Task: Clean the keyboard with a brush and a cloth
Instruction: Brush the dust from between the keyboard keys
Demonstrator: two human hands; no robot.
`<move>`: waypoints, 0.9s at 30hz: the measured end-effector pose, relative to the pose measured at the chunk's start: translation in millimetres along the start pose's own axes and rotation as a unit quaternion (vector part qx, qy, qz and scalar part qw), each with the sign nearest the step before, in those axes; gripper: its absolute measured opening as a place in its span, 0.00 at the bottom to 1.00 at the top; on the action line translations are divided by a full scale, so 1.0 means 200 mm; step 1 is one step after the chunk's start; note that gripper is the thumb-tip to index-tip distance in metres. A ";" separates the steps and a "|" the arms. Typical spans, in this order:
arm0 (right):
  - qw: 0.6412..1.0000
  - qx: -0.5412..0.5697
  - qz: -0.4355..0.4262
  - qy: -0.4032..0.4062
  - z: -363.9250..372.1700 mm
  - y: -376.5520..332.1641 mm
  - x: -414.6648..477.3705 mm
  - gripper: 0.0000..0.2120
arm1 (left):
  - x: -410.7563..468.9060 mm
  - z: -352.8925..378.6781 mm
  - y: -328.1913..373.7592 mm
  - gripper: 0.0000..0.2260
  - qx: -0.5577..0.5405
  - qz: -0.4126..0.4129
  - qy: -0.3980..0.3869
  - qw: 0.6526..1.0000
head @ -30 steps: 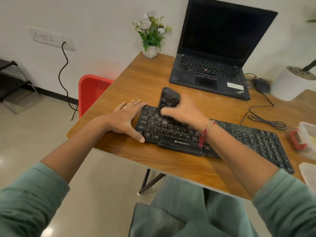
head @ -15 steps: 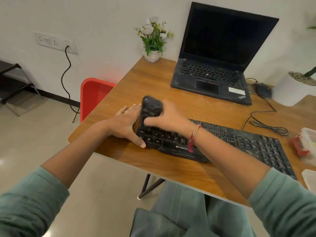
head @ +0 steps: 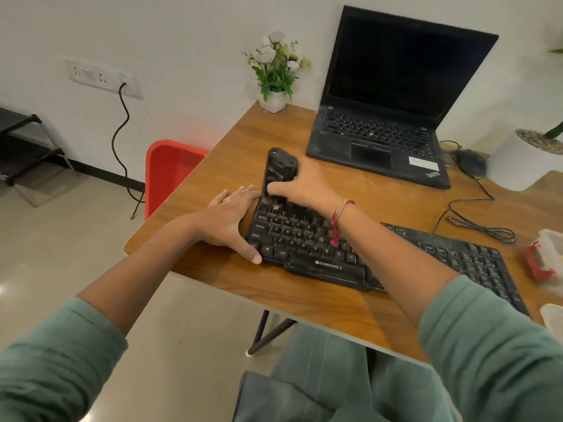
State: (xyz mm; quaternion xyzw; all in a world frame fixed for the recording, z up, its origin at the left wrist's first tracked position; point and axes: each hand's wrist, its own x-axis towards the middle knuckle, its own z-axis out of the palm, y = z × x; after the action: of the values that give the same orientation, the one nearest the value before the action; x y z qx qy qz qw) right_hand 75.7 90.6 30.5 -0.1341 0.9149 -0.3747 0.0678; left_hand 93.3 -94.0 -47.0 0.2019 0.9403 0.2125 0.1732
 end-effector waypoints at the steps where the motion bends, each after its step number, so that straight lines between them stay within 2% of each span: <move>1: 1.000 -0.002 -0.005 -0.022 0.02 0.00 0.00 0.13 | 0.00 0.00 0.00 0.64 0.000 0.005 0.004 1.000; 3: 0.996 0.022 -0.018 -0.090 0.06 -0.01 -0.02 0.12 | 0.00 0.00 0.00 0.63 0.000 0.017 0.011 1.000; 5: 0.994 0.056 0.002 -0.096 0.05 0.01 -0.03 0.11 | 0.00 -0.01 -0.01 0.63 -0.003 0.014 0.009 1.000; 7: 0.997 0.049 0.039 -0.036 -0.03 0.05 -0.02 0.13 | 0.00 0.00 -0.01 0.64 -0.005 0.004 0.002 1.000; 9: 0.997 -0.018 0.049 0.048 -0.13 0.12 0.00 0.12 | 0.00 0.00 -0.01 0.63 -0.005 0.001 -0.001 1.000; 13: 0.977 0.129 0.106 0.135 -0.31 0.24 -0.06 0.13 | 0.01 0.00 -0.02 0.64 -0.001 0.001 -0.009 1.000; 16: 0.968 0.113 0.116 0.190 -0.41 0.32 -0.14 0.13 | 0.02 -0.01 -0.03 0.66 0.007 -0.009 -0.029 1.000; 18: 0.970 0.091 0.128 0.183 -0.40 0.35 -0.20 0.12 | 0.02 -0.01 -0.02 0.66 0.015 -0.014 -0.043 0.999; 22: 0.983 0.117 0.136 0.036 -0.29 0.36 -0.29 0.13 | 0.02 -0.02 -0.01 0.65 0.011 -0.014 -0.043 0.999; 24: 0.980 0.113 0.152 0.057 -0.31 0.39 -0.28 0.14 | 0.02 -0.02 0.00 0.64 0.010 -0.012 -0.040 0.999; 27: 0.980 0.001 0.151 0.133 -0.38 0.40 -0.26 0.09 | 0.01 -0.02 0.00 0.64 0.008 -0.010 -0.030 0.999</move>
State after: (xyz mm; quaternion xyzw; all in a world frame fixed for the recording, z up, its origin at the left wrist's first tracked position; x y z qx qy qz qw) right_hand 91.8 212.0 28.9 0.0562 0.9253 -0.3751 0.0016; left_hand 89.6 -93.8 -45.1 0.2003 0.9383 0.1965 0.2021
